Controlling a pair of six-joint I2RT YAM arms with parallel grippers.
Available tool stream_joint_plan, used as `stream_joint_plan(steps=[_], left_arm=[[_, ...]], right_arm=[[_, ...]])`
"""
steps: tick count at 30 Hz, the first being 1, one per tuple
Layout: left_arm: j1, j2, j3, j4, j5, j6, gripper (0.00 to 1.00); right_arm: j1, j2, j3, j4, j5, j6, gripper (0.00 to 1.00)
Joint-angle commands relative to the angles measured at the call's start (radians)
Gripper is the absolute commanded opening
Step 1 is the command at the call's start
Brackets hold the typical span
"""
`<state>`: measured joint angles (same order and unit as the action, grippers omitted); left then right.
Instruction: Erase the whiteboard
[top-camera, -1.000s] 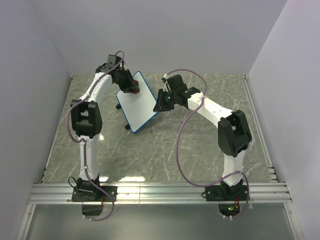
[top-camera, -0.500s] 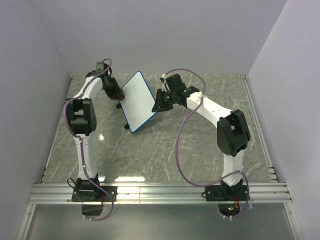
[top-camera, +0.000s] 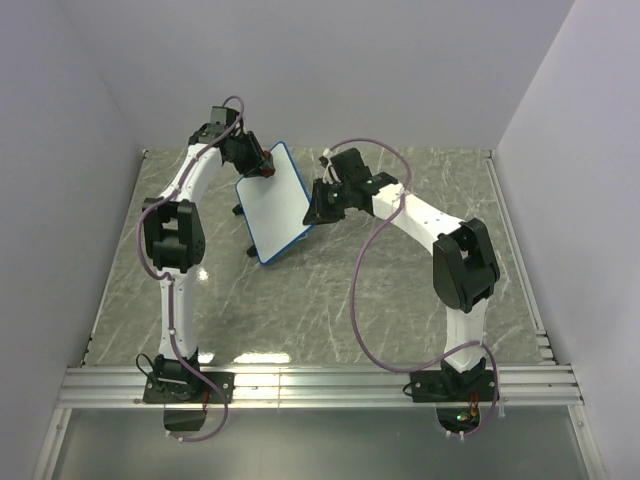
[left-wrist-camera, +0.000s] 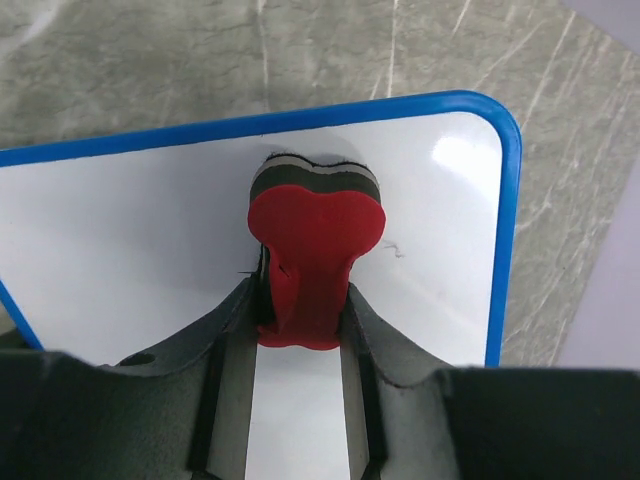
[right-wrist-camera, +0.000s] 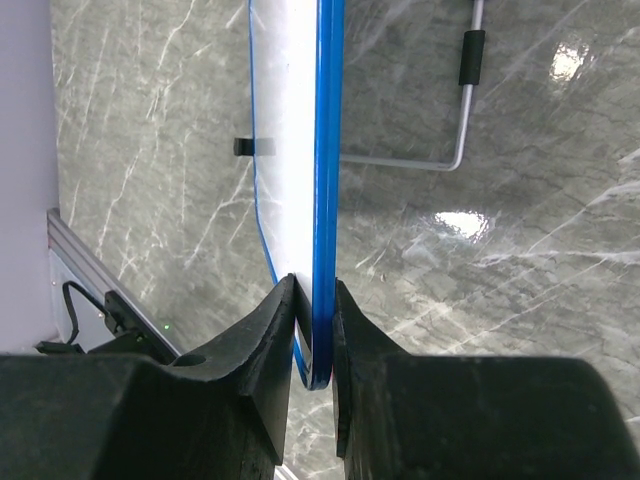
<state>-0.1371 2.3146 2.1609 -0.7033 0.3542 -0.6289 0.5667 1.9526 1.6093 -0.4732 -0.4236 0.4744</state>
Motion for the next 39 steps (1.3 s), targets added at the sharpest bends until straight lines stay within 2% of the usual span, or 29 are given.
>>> stream_joint_plan(steps=[1, 6, 11, 14, 22, 28, 34, 39], left_arm=[[-0.045, 0.045, 0.022, 0.050, 0.083, -0.043, 0.00], [-0.052, 0.020, 0.004, 0.090, 0.103, -0.064, 0.00], [-0.039, 0.054, 0.048, 0.019, 0.002, -0.054, 0.00], [-0.019, 0.045, 0.001, 0.056, -0.035, -0.071, 0.00], [-0.006, 0.081, 0.042, 0.068, -0.057, -0.072, 0.00], [0.005, 0.063, 0.013, 0.082, -0.073, -0.074, 0.00], [0.005, -0.018, -0.166, 0.155, -0.058, -0.083, 0.00], [-0.028, -0.073, -0.246, 0.185, -0.006, -0.080, 0.00]], right_arm=[[0.045, 0.048, -0.043, -0.090, 0.016, -0.071, 0.00], [0.045, 0.051, -0.046, -0.087, 0.014, -0.069, 0.00], [0.045, 0.051, -0.038, -0.090, 0.013, -0.069, 0.00], [0.045, 0.049, -0.045, -0.090, 0.011, -0.069, 0.00], [0.045, 0.040, -0.064, -0.085, 0.008, -0.068, 0.00], [0.045, 0.042, -0.065, -0.082, 0.003, -0.065, 0.00], [0.045, 0.051, -0.052, -0.074, -0.007, -0.056, 0.00], [0.045, 0.060, -0.043, -0.068, -0.020, -0.048, 0.00]])
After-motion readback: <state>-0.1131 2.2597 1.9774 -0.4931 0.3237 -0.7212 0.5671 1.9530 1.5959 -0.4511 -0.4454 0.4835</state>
